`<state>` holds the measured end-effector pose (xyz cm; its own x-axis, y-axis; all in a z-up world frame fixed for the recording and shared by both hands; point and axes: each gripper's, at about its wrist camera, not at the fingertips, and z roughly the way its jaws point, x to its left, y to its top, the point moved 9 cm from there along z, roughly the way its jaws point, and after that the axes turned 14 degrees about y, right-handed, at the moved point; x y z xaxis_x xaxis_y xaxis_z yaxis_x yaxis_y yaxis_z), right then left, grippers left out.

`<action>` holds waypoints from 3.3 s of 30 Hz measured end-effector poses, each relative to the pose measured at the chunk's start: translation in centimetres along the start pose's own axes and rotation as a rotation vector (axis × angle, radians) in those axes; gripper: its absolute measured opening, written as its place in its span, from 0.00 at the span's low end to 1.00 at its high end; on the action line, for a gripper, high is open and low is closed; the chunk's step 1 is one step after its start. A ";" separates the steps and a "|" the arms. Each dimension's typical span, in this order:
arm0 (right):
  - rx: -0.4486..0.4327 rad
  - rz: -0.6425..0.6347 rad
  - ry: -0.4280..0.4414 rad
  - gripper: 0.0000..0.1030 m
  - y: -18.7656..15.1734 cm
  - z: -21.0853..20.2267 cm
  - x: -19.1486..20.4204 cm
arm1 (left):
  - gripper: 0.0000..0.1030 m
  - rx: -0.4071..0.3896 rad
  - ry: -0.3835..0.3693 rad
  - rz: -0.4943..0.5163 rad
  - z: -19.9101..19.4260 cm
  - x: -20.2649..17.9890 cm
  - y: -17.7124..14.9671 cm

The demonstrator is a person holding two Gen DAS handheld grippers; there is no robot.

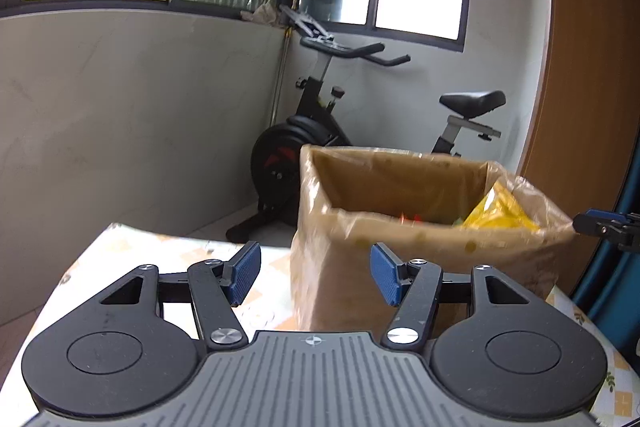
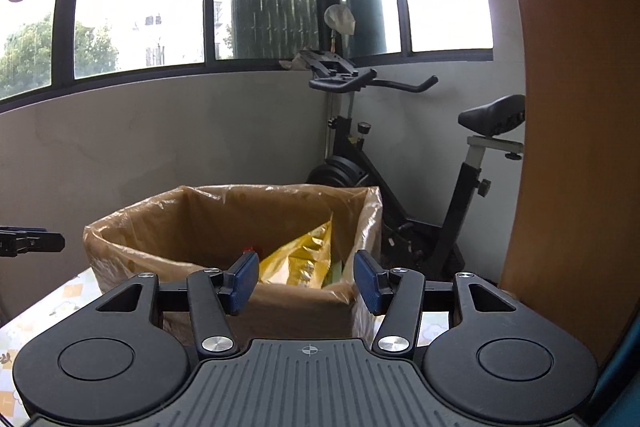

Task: Organize snacks
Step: 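Lower both tools toward the cracker packet and the wrapped cake, then close the right tool on the cracker packet while the left tool grasps the wrapped cake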

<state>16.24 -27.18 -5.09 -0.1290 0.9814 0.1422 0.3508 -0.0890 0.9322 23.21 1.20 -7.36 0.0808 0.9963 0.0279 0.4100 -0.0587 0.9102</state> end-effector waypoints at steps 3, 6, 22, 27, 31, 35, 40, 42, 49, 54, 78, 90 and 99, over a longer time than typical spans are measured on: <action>0.034 -0.001 -0.023 0.48 -1.9 -0.4 -0.4 | 0.61 0.042 0.007 -0.023 0.1 0.7 -2.1; 0.083 0.014 -0.038 0.48 -4.3 -0.5 -0.8 | 0.61 0.100 0.006 -0.044 0.5 0.7 -4.3; 0.350 0.161 0.016 0.56 -16.8 4.4 1.0 | 0.62 0.258 -0.071 0.000 1.9 -3.5 -10.4; 0.428 0.197 0.016 0.66 -19.0 7.0 2.0 | 0.64 0.283 -0.065 -0.005 2.4 -4.4 -11.7; 0.453 0.156 -0.013 0.68 -20.1 8.2 2.6 | 0.66 0.307 -0.059 -0.012 3.1 -4.7 -12.4; 0.456 0.060 -0.032 0.61 -20.7 8.5 3.6 | 0.69 0.321 -0.043 -0.025 3.8 -4.9 -13.0; 0.417 0.047 -0.006 0.46 -21.1 7.5 4.1 | 0.70 0.356 -0.039 -0.040 4.4 -5.5 -14.0; 0.408 0.039 0.003 0.46 -21.2 7.2 4.1 | 0.70 0.364 -0.039 -0.039 4.7 -5.8 -14.2; 0.377 0.028 0.013 0.45 -21.2 6.4 4.0 | 0.75 0.357 -0.067 -0.028 4.9 -7.5 -14.3; 0.368 0.032 0.016 0.44 -21.1 6.2 3.6 | 0.76 0.355 -0.081 -0.022 4.7 -8.4 -14.3; 0.367 0.031 0.018 0.45 -21.2 6.3 3.6 | 0.91 0.358 -0.090 0.156 7.2 -13.9 -16.6; 0.367 0.032 0.019 0.44 -21.1 6.3 3.6 | 0.75 0.315 -0.117 0.184 5.7 -13.8 -16.9; 0.368 0.032 0.019 0.44 -21.1 6.3 3.6 | 0.75 0.273 -0.153 0.137 3.3 -12.9 -16.1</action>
<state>14.23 -20.66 -26.38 -0.1283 0.9755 0.1785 0.6644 -0.0491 0.7458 18.57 -10.91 -23.77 0.2789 0.9584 0.0613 0.6122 -0.2266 0.7576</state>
